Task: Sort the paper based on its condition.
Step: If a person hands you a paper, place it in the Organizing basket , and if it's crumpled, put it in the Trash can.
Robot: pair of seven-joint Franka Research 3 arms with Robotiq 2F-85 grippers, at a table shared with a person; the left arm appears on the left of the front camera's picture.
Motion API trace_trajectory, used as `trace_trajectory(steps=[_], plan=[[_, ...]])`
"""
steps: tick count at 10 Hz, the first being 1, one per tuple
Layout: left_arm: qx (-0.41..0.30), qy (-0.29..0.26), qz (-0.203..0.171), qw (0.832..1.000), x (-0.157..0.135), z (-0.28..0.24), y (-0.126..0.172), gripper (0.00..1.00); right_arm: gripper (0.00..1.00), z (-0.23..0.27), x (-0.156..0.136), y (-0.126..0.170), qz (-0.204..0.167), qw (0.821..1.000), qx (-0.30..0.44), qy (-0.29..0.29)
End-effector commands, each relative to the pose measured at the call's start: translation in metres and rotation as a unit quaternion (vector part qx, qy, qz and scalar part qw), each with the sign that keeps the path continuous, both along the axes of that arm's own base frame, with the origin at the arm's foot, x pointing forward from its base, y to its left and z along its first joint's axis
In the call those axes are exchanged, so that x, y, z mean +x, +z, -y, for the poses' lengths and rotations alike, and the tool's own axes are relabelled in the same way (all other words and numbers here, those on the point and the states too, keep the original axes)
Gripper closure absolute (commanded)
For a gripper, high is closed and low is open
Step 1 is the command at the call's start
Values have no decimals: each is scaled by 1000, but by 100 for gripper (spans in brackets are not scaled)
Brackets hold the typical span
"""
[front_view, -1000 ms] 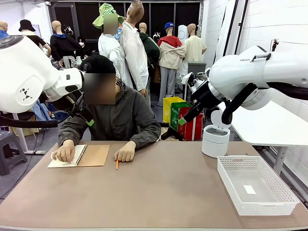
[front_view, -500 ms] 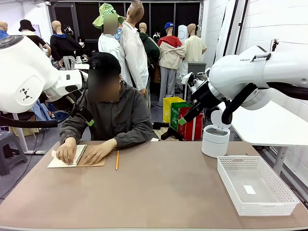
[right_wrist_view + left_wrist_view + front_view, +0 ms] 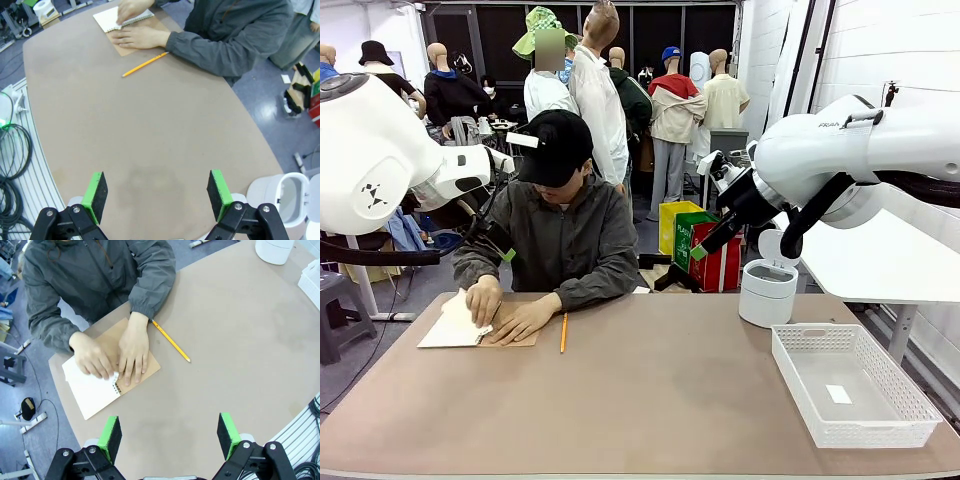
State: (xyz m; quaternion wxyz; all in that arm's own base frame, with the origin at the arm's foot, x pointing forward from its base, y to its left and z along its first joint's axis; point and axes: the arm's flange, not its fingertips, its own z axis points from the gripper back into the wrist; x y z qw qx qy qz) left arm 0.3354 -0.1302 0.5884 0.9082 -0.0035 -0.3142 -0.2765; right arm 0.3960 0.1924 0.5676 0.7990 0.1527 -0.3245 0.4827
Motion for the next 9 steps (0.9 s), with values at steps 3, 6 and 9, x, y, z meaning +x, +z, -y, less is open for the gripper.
trace_trajectory(steps=[3, 6, 9], plan=[[0, 1, -1, 1000, 1, 0, 2, 0, 0, 0, 1, 2, -7, 1000, 0, 3], [0, 1, -1, 1000, 1, 0, 2, 0, 0, 0, 1, 2, -7, 1000, 0, 3], [0, 1, -1, 1000, 1, 0, 2, 0, 0, 0, 1, 2, -7, 1000, 0, 3]])
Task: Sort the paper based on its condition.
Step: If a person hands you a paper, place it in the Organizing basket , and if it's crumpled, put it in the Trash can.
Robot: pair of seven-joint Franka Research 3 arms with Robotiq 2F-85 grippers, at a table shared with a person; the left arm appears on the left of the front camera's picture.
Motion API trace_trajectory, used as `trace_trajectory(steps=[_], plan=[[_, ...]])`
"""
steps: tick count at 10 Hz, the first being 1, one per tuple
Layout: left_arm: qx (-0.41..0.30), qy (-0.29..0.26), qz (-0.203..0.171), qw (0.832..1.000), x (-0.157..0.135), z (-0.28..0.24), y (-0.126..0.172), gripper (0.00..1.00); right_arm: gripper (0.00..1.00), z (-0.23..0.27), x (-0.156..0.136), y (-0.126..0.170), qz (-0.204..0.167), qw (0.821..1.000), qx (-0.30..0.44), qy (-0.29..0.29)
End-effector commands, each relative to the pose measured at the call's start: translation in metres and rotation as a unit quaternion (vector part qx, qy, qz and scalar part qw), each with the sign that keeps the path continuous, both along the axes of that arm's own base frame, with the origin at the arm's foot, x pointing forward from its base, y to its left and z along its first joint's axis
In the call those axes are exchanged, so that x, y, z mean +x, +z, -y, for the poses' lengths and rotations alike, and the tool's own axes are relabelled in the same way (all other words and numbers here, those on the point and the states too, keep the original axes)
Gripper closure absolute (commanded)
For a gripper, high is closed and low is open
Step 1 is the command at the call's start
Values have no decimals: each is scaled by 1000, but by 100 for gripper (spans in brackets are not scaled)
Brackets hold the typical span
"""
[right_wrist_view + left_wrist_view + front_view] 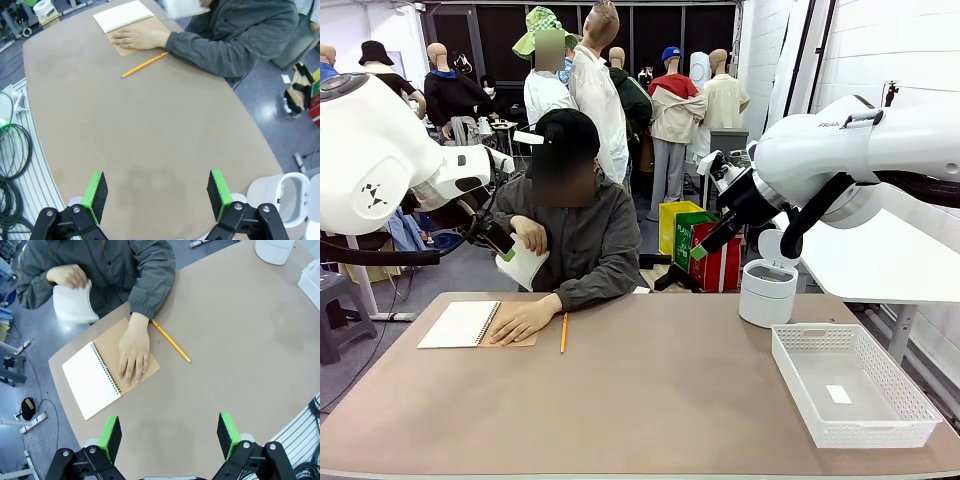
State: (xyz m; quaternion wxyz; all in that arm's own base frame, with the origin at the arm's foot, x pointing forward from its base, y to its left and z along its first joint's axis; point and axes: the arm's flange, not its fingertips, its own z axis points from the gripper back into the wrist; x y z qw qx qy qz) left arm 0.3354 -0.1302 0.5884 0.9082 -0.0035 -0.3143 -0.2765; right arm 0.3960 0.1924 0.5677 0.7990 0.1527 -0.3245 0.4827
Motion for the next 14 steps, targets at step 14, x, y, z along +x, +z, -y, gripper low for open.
trace_trajectory(steps=[14], plan=[[0, 1, -1, 1000, 1, 0, 2, 0, 0, 0, 1, 2, -7, 1000, 0, 3]])
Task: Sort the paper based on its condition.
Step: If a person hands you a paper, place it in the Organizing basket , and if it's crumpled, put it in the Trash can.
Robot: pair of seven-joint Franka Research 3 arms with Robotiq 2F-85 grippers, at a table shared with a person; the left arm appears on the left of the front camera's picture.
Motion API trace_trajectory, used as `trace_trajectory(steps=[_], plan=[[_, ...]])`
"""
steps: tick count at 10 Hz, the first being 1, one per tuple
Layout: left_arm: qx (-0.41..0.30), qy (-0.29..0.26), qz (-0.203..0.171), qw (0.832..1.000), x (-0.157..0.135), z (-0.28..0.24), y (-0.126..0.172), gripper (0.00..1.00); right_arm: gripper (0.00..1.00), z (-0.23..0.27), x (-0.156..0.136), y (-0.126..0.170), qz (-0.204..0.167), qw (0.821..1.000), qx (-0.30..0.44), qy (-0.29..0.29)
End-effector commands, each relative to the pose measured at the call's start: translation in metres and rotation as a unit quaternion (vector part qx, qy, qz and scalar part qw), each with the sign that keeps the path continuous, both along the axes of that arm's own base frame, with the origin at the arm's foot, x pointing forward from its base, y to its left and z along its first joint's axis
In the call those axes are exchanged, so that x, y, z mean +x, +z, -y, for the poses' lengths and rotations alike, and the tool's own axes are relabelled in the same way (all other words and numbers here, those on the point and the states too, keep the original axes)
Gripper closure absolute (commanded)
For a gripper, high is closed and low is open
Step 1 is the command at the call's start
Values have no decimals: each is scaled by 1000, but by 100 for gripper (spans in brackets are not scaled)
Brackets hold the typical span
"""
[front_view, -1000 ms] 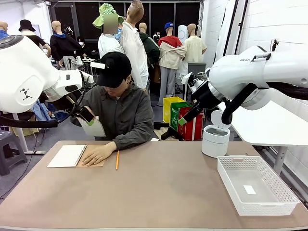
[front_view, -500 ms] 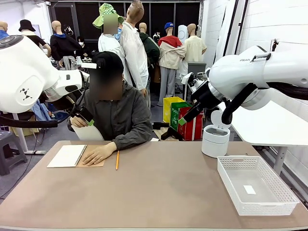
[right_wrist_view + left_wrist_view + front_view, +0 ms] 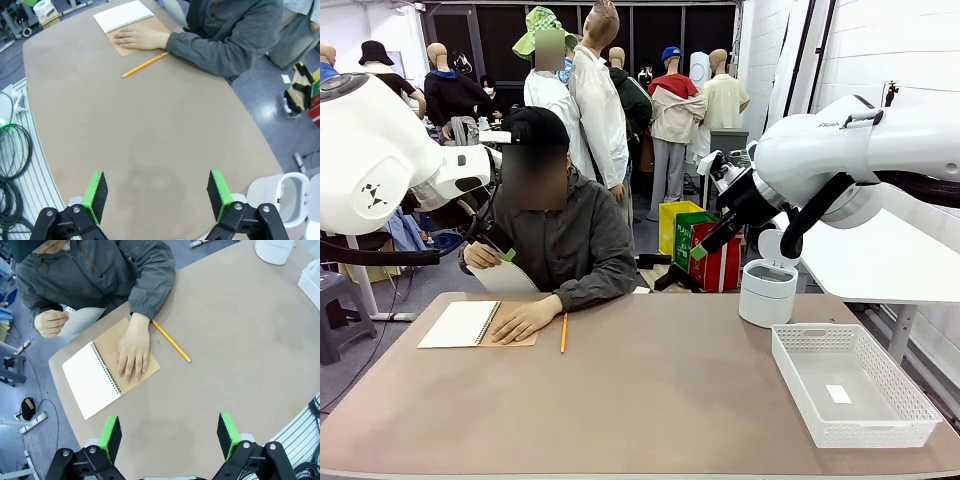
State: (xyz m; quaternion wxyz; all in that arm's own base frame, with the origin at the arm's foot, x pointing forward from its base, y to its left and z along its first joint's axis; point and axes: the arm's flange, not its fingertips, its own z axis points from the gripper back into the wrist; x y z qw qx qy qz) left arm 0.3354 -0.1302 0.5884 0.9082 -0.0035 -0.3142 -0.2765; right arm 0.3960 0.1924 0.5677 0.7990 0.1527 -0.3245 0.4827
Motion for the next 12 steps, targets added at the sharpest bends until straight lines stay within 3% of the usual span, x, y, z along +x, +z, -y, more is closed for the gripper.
trace_trajectory(steps=[1, 12], plan=[[0, 1, -1, 1000, 1, 0, 2, 0, 0, 0, 1, 2, -7, 1000, 0, 3], [0, 1, -1, 1000, 1, 0, 2, 0, 0, 0, 1, 2, -7, 1000, 0, 3]])
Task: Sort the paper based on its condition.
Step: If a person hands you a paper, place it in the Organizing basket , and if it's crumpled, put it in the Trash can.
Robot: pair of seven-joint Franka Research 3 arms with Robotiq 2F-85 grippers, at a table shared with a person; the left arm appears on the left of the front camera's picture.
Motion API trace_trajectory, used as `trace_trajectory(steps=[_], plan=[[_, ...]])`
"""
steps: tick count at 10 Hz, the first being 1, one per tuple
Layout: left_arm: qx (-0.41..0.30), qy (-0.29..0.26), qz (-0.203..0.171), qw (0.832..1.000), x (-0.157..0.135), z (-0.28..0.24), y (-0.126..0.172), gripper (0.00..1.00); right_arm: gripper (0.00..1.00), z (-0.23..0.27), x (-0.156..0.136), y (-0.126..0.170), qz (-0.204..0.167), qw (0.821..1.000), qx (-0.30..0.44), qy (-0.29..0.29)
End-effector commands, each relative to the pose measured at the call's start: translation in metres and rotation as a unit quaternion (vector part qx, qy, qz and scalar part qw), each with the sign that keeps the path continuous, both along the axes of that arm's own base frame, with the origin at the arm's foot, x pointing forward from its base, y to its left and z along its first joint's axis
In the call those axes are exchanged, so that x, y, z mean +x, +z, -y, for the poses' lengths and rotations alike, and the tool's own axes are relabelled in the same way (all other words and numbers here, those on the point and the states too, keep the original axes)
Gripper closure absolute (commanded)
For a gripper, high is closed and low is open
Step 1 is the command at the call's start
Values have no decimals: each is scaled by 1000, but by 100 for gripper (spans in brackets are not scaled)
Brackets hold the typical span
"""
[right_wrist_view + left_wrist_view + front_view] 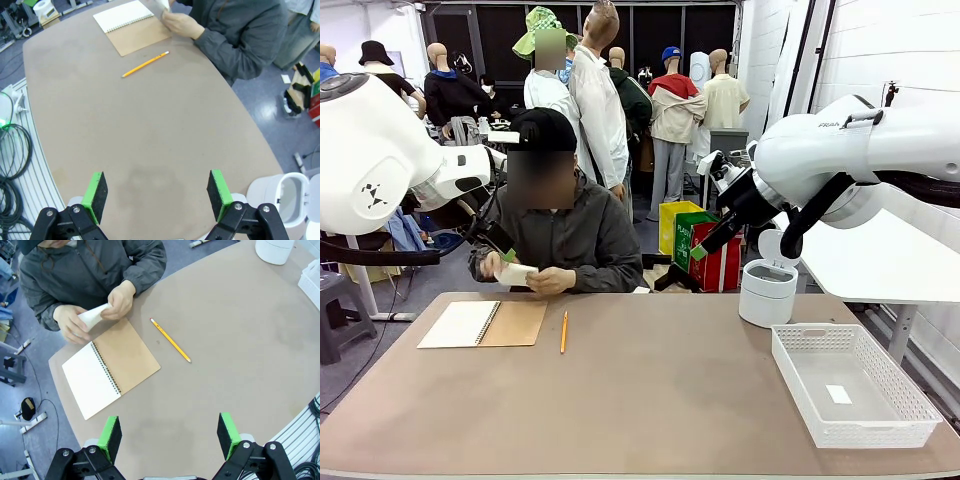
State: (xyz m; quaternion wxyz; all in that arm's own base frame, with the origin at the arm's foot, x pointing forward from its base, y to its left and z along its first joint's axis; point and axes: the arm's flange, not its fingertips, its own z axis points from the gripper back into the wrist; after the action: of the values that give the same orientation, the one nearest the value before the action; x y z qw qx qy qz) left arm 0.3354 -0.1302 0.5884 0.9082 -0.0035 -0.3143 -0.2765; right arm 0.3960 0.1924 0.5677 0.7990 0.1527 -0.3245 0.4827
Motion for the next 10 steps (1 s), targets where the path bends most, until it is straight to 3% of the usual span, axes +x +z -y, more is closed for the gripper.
trace_trajectory(steps=[1, 10], plan=[[0, 1, -1, 1000, 1, 0, 2, 0, 0, 0, 1, 2, -7, 1000, 0, 3], [0, 1, -1, 1000, 1, 0, 2, 0, 0, 0, 1, 2, -7, 1000, 0, 3]])
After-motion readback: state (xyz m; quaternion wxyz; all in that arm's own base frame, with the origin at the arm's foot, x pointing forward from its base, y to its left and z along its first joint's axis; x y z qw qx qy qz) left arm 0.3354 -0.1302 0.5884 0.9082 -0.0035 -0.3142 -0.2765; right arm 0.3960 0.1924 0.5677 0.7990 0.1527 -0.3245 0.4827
